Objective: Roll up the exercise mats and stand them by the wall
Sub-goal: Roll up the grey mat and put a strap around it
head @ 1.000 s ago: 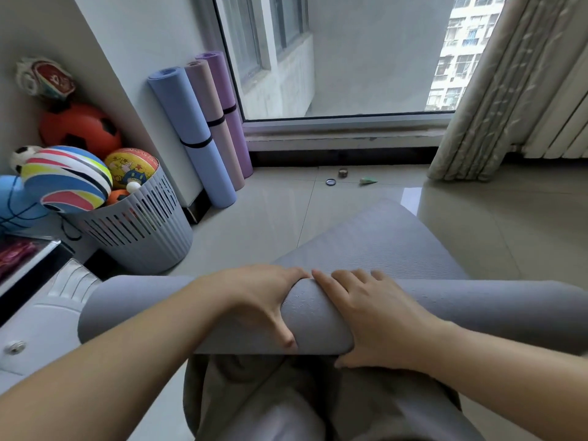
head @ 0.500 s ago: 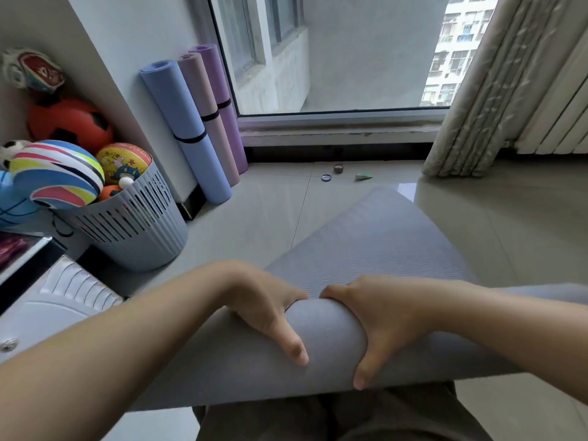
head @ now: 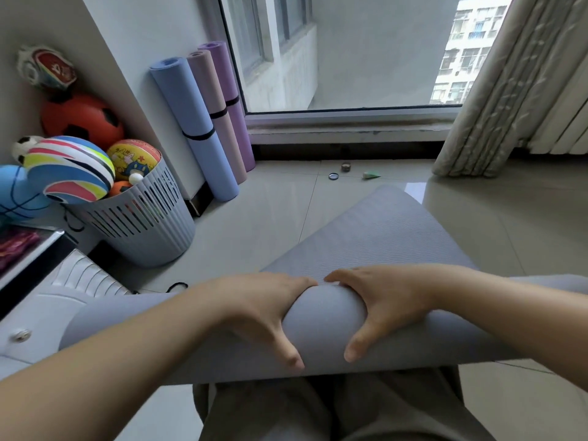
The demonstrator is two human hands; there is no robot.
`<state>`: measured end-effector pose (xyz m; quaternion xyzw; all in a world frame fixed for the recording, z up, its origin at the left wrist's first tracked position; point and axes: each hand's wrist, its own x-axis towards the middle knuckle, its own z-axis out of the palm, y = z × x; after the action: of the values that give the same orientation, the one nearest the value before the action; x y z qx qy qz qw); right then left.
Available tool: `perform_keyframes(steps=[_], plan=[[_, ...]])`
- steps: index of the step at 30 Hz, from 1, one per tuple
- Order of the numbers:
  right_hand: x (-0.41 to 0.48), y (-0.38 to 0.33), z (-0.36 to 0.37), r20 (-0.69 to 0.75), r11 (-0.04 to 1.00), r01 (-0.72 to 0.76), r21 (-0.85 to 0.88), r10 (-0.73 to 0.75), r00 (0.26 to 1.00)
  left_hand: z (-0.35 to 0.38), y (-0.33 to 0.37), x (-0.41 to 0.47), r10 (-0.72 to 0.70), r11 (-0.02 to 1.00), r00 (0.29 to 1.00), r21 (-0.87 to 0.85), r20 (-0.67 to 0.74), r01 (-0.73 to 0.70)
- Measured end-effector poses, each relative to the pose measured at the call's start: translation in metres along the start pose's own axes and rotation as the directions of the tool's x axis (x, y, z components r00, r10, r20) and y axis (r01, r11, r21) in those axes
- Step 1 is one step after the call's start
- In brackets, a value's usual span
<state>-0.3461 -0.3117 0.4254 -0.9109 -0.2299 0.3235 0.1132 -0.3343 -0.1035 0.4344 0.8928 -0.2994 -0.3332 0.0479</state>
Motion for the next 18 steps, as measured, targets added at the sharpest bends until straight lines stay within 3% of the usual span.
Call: perform_keyframes(steps=[3,7,9,11,13,15,18], plan=[[-0.011,-0.011,0.021,-0.267,0.939,-0.054,-0.340,-0.042,0.963,-0.014,-0.009,0.011,-0.074,0.994,0.987,-0.069,0.146,0.085],[-0.005,-0.008,0.033,-0.333,0.941,-0.044,-0.334,-0.075,0.940,-0.024,-0.009,0.017,-0.091,0.988,0.975,-0.107,0.202,0.115],[0.000,0.000,0.025,-0.307,0.964,-0.020,-0.265,-0.064,0.950,-0.016,-0.007,0.011,-0.062,0.995,0.995,-0.079,0.082,0.068],[0.006,0.006,0.013,-0.263,0.985,-0.009,-0.171,-0.037,0.964,0.001,-0.003,0.009,-0.050,0.989,0.989,0.132,-0.139,0.069],[0.014,0.010,-0.001,-0.202,0.995,-0.013,-0.097,-0.007,0.979,0.020,0.005,0.008,-0.039,0.915,0.958,0.375,-0.283,0.148],[0.018,0.009,-0.013,-0.146,0.998,-0.015,-0.065,0.005,0.989,0.024,0.007,0.007,-0.044,0.882,0.939,0.429,-0.340,0.197],[0.015,0.004,-0.025,-0.128,1.000,-0.003,-0.019,0.001,0.992,0.003,0.004,-0.004,-0.005,0.914,0.937,0.379,-0.349,0.146]])
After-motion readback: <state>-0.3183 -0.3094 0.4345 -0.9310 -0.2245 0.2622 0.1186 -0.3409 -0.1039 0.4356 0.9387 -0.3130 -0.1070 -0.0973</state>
